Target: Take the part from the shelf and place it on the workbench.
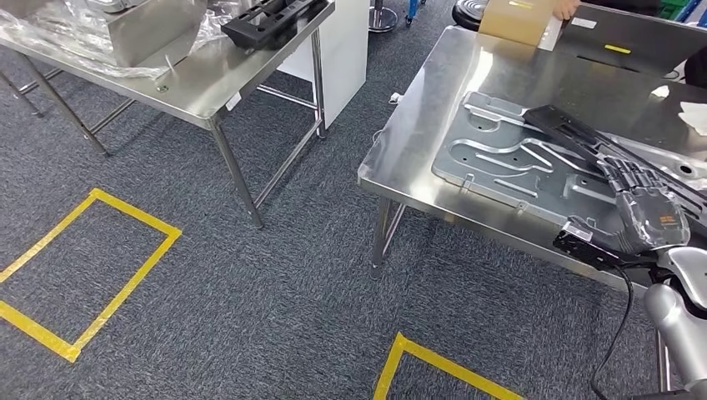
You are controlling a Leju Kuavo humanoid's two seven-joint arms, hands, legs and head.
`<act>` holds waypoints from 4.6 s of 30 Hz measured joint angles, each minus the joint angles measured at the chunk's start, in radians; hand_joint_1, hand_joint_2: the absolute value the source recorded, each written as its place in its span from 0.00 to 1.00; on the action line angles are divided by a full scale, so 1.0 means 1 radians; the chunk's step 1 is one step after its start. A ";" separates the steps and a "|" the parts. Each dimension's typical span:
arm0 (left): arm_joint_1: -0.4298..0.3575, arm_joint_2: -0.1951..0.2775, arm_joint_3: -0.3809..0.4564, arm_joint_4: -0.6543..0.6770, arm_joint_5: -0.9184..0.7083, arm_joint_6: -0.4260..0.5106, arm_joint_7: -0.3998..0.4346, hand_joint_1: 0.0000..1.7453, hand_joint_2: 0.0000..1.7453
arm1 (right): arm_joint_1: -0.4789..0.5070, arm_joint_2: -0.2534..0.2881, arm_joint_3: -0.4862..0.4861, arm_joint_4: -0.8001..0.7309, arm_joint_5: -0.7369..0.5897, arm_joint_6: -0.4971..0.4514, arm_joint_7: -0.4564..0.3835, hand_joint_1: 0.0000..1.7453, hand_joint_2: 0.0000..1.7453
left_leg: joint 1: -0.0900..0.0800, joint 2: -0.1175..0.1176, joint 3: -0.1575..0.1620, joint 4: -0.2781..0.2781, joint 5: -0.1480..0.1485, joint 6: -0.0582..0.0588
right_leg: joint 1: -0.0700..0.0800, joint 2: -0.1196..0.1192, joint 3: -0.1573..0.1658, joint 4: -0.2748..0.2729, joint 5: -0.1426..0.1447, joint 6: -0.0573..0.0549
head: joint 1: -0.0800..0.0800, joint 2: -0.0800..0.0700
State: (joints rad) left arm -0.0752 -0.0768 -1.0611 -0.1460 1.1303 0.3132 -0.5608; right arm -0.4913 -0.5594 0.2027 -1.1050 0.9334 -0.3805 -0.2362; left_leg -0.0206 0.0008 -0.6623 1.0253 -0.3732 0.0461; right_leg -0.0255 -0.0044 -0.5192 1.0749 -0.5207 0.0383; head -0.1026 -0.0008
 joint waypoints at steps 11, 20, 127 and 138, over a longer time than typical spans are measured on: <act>-0.010 0.000 0.000 -0.001 -0.016 -0.007 0.007 0.00 0.00 | -0.018 0.017 0.006 0.007 -0.047 0.030 -0.009 0.00 0.00 | 0.026 -0.004 -0.071 0.301 -0.171 -0.061 | -0.005 -0.004 -0.088 -0.056 0.089 -0.041 | -0.001 0.000; -0.034 0.000 -0.001 -0.001 -0.021 -0.002 0.029 0.00 0.00 | -0.004 0.022 -0.007 0.015 -0.011 0.003 -0.010 0.00 0.00 | 0.020 -0.003 0.173 -0.044 -0.122 -0.023 | -0.015 -0.004 -0.151 -0.064 0.162 0.011 | -0.002 0.000; -0.027 0.000 -0.036 -0.009 -0.027 0.040 0.066 0.00 0.00 | -0.066 0.063 0.122 0.196 0.036 0.066 -0.054 0.00 0.00 | 0.005 -0.137 0.040 -0.010 -0.039 -0.018 | 0.014 0.064 -0.088 -0.045 0.067 -0.033 | -0.001 0.000; -0.013 0.004 -0.010 -0.009 0.016 -0.002 0.037 0.00 0.00 | -0.044 0.056 0.132 0.149 0.018 0.085 -0.069 0.00 0.00 | 0.029 0.012 -0.019 0.129 -0.086 -0.064 | 0.008 -0.066 -0.051 -0.061 0.054 -0.050 | -0.002 0.000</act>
State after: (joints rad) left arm -0.0882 -0.0725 -1.0715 -0.1549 1.1461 0.3110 -0.5237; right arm -0.5356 -0.5039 0.3347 -0.9560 0.9516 -0.2959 -0.3056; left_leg 0.0085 0.0129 -0.6808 1.1541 -0.4588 -0.0177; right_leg -0.0172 -0.0703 -0.5705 1.0135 -0.4666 -0.0113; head -0.1046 -0.0008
